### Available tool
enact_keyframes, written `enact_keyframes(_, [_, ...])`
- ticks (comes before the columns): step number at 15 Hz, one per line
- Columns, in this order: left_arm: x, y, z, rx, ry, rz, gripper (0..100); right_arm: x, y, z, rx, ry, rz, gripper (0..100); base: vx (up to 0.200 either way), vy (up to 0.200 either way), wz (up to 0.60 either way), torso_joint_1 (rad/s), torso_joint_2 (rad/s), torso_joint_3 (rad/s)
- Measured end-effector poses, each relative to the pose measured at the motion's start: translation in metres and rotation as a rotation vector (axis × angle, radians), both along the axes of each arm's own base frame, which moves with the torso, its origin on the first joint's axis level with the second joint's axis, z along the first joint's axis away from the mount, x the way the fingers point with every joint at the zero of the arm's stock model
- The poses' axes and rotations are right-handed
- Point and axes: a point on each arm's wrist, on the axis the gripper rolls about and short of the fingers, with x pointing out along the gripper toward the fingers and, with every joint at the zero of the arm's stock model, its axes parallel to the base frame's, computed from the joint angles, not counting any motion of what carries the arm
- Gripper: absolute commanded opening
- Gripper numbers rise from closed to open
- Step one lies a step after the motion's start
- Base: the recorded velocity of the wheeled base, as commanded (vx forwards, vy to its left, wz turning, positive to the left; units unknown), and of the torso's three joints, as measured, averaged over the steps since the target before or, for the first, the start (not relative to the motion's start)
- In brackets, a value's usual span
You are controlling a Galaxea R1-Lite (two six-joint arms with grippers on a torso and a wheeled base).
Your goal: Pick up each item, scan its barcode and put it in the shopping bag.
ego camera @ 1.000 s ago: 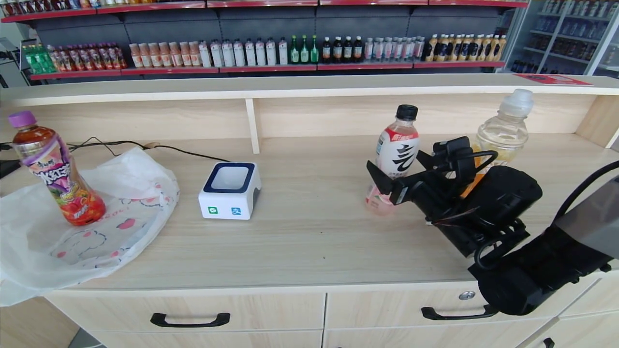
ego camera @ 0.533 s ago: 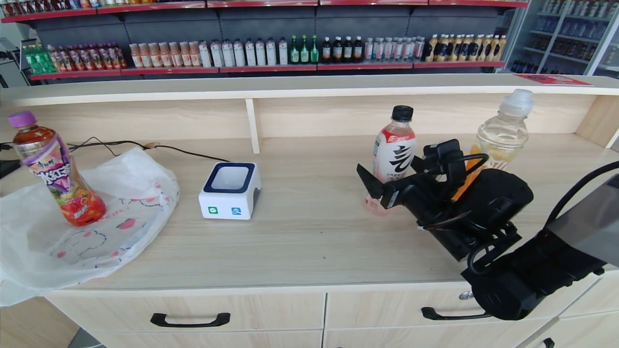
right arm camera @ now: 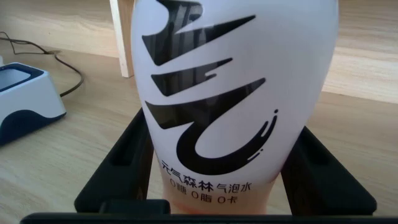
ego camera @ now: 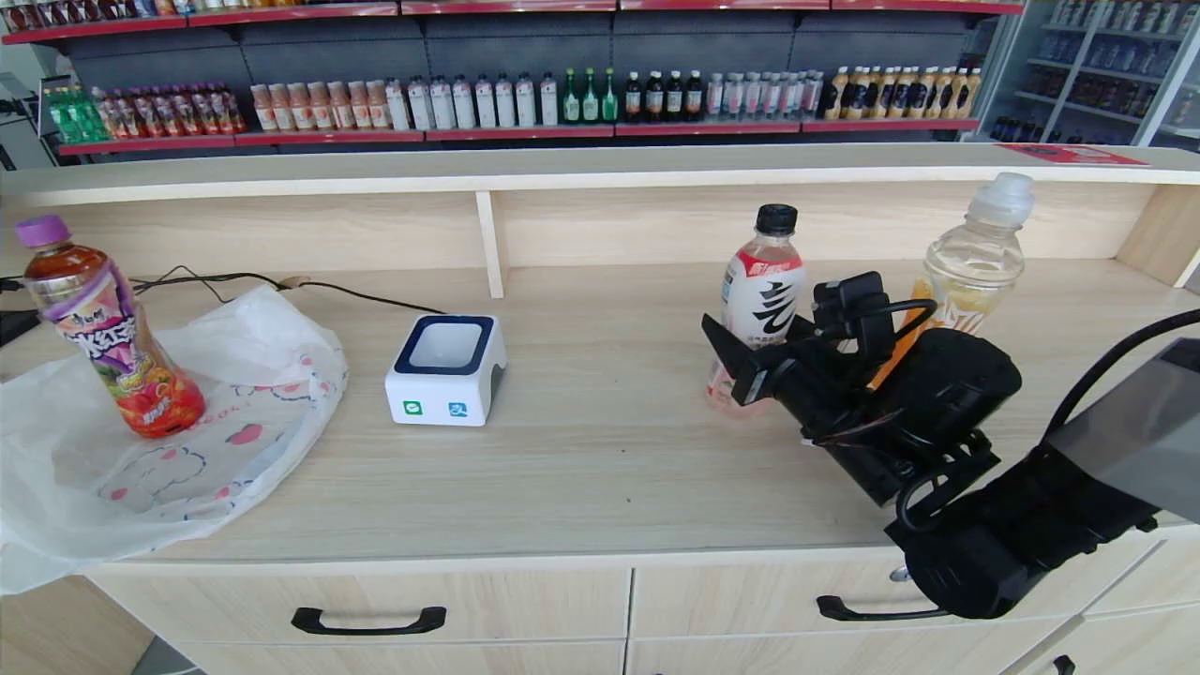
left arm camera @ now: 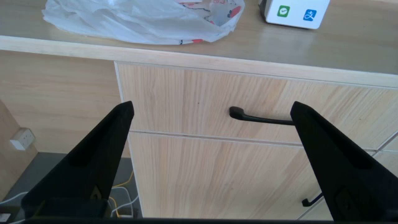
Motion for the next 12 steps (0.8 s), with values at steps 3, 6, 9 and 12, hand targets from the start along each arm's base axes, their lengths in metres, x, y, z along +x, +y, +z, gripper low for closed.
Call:
enact_keyframes(3, [0.000,0.000,0.000,0.000,0.000,0.001,100,0.000,-0.001,0.001,0.004,-0.002,-0.001,0,0.000,0.000,0.00,0.000,0.00,0.000])
enact_keyframes(6, [0.000,0.000,0.000,0.000,0.000,0.001,100,-0.004,-0.004,0.009,0.023,-0.010,0.001,0,0.000,0.000,0.00,0.000,0.00,0.000])
enact_keyframes(9, [0.000,0.000,0.000,0.001,0.000,0.000,100,-0.014,-0.007,0.017,0.034,-0.021,0.006,0,0.000,0.000,0.00,0.000,0.00,0.000])
enact_keyframes(12, [0.000,0.000,0.000,0.001,0.000,0.000,100,-0.036,0.002,0.024,0.062,-0.010,0.065,0,0.000,0.000,0.00,0.000,0.00,0.000])
